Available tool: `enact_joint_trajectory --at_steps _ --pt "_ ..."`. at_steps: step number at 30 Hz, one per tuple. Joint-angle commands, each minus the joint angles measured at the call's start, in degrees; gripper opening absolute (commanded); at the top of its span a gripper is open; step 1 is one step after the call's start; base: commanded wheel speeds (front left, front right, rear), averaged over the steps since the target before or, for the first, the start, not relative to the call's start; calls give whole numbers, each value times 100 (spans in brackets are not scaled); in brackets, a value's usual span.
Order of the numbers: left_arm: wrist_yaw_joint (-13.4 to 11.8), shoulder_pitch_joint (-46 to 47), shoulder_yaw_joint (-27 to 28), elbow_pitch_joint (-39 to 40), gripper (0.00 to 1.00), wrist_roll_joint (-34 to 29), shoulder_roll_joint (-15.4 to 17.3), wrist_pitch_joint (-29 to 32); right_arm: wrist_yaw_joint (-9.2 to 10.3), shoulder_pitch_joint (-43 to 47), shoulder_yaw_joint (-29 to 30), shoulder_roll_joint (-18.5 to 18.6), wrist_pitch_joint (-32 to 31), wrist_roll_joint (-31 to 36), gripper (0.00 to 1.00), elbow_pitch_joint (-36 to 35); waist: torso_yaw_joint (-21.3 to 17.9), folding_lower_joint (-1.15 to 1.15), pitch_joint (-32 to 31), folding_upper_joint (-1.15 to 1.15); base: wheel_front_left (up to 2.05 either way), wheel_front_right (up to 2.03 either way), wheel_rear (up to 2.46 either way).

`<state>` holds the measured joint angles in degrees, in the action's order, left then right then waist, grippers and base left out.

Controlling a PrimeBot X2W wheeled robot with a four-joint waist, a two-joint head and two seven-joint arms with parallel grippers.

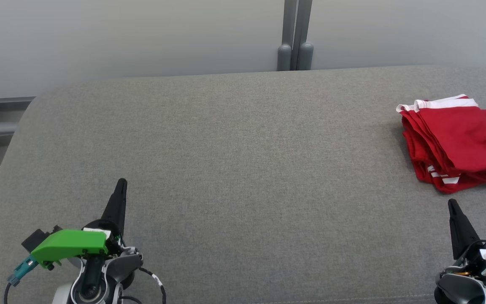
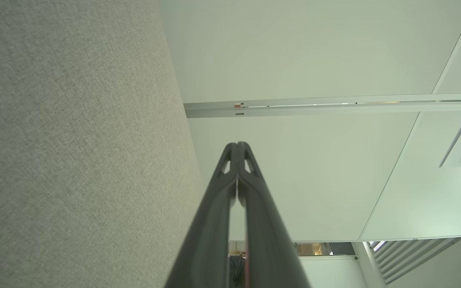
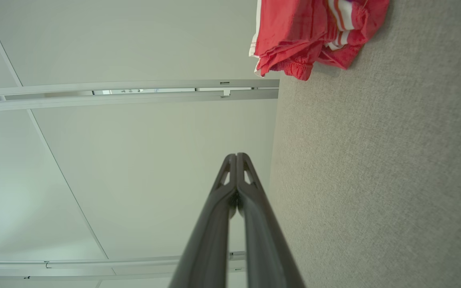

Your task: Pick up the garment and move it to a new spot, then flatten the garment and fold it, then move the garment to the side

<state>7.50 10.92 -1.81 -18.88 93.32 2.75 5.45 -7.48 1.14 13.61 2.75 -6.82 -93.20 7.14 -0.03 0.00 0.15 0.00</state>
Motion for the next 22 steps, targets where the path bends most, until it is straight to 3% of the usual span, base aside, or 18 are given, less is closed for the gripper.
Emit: enact_joint_trajectory --at_steps 1,22 --pt "19 75 16 19 0 34 7 1 -2 -22 10 24 -20 -20 0 -24 0 0 0 0 0 0 0" --pt "19 75 16 19 0 34 7 1 -2 -22 10 24 -20 -20 0 -24 0 0 0 0 0 0 0"
